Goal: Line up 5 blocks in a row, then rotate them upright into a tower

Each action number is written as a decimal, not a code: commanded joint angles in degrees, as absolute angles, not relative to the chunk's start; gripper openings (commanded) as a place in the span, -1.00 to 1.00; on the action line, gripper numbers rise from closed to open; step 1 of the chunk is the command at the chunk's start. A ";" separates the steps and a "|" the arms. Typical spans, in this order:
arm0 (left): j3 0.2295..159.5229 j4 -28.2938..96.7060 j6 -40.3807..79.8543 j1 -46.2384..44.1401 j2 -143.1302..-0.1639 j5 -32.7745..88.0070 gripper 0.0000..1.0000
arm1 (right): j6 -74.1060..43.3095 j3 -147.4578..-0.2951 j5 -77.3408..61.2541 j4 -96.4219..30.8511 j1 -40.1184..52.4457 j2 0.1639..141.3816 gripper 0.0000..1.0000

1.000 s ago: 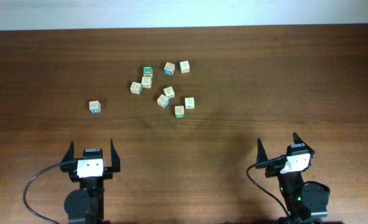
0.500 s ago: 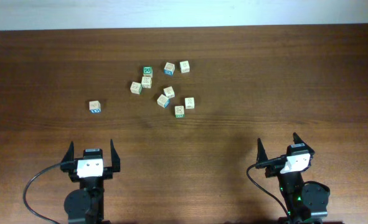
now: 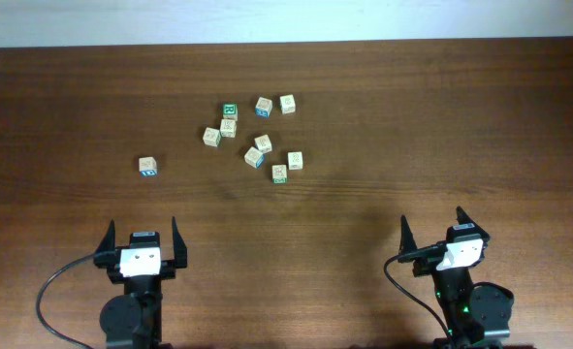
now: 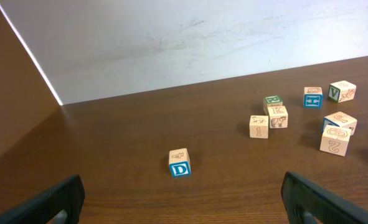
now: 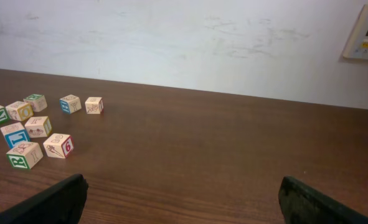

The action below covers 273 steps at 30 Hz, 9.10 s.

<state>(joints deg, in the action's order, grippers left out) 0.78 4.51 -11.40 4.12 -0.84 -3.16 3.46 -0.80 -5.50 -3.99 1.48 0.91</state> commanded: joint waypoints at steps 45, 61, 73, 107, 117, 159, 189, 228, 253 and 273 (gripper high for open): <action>0.54 4.67 -12.32 3.90 -0.30 -2.33 0.98 | 3.64 -0.32 -5.76 -4.08 1.10 0.47 0.96; 0.54 4.67 -12.32 3.90 -0.30 -2.33 0.98 | 3.62 -0.32 -5.76 -4.08 1.10 0.47 0.96; 0.54 4.67 -12.32 3.90 -0.30 -2.33 0.98 | 3.64 -0.32 -5.76 -4.08 1.10 0.47 0.96; 0.54 4.67 -12.32 3.90 -0.30 -2.33 0.98 | 3.62 -0.32 -5.76 -4.08 1.10 0.47 0.96; 0.54 4.67 -12.32 3.90 -0.30 -2.33 0.98 | 3.62 -0.32 -5.76 -4.08 1.10 0.47 0.96; 0.54 4.67 -12.32 3.90 -0.30 -2.33 0.98 | 3.62 -0.32 -5.76 -4.08 1.10 0.47 0.96; 0.54 4.67 -12.32 3.90 -0.30 -2.33 0.98 | 3.62 -0.32 -5.76 -4.08 1.10 0.47 0.96; 29.71 5.02 -8.23 3.90 -23.92 2.50 0.98 | 4.05 -32.77 -11.97 -1.23 1.10 25.17 0.96; 102.69 60.14 -8.43 3.90 -102.87 14.92 0.98 | -0.91 -108.31 -40.51 -51.75 11.86 112.18 0.96; 102.43 62.92 6.39 5.15 -124.75 -11.64 0.40 | -4.03 -107.77 -8.27 -58.96 22.94 123.94 0.85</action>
